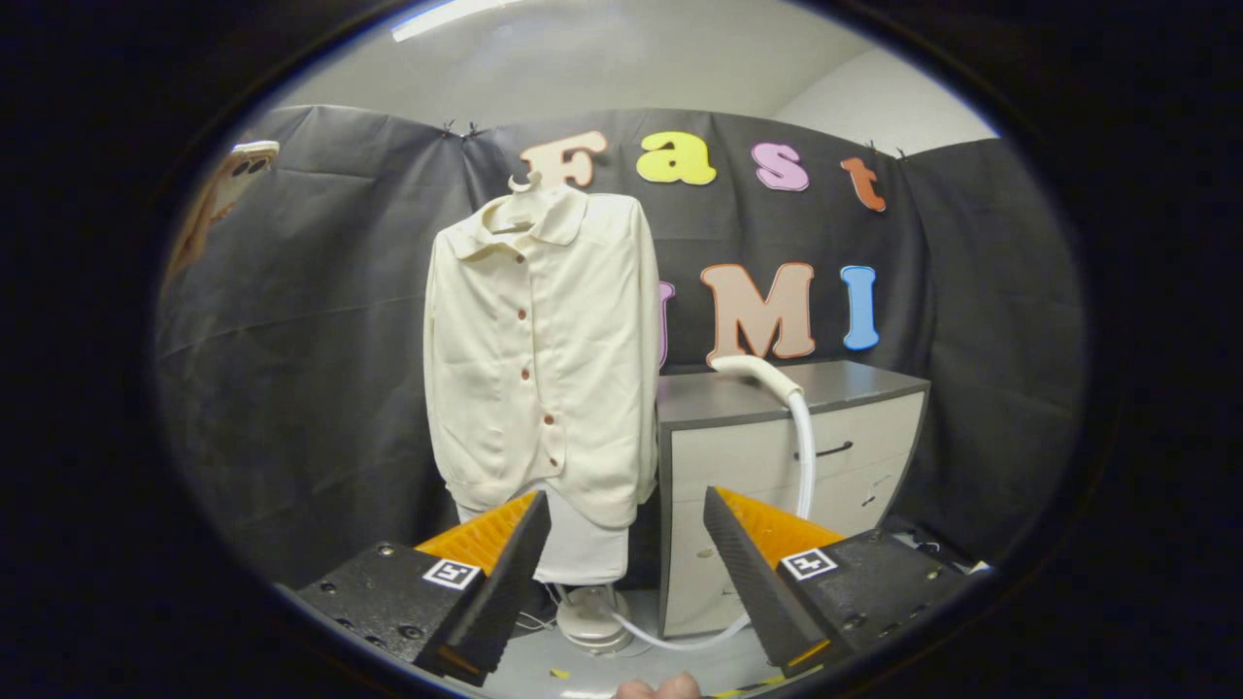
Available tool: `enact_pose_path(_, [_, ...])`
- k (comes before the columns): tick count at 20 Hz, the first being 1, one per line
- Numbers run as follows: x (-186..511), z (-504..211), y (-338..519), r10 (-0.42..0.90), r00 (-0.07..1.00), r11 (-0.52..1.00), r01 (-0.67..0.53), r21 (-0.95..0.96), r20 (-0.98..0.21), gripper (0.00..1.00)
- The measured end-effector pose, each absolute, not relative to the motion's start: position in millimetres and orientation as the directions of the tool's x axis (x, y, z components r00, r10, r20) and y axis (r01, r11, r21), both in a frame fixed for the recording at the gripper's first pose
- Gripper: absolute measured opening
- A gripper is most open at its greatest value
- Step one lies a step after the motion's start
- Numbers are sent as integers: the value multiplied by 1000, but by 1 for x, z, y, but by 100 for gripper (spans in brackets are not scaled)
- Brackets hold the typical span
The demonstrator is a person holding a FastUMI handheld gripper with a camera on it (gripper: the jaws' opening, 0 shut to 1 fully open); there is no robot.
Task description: Iron the clothes twice with a garment steamer, once on the left side and once on the right side.
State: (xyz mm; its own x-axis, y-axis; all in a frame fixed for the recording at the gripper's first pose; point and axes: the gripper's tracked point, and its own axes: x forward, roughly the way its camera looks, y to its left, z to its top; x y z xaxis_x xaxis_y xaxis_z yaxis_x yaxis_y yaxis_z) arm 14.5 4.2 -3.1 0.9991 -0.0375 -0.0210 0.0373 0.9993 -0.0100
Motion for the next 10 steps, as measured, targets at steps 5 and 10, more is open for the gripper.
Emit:
enact_pose_path(5, [26,2,-14,-86,996,996,86,-20,-19,97])
enact_pose_path(10, [47,6,-46,-118,993,990,116,-74,-15,97])
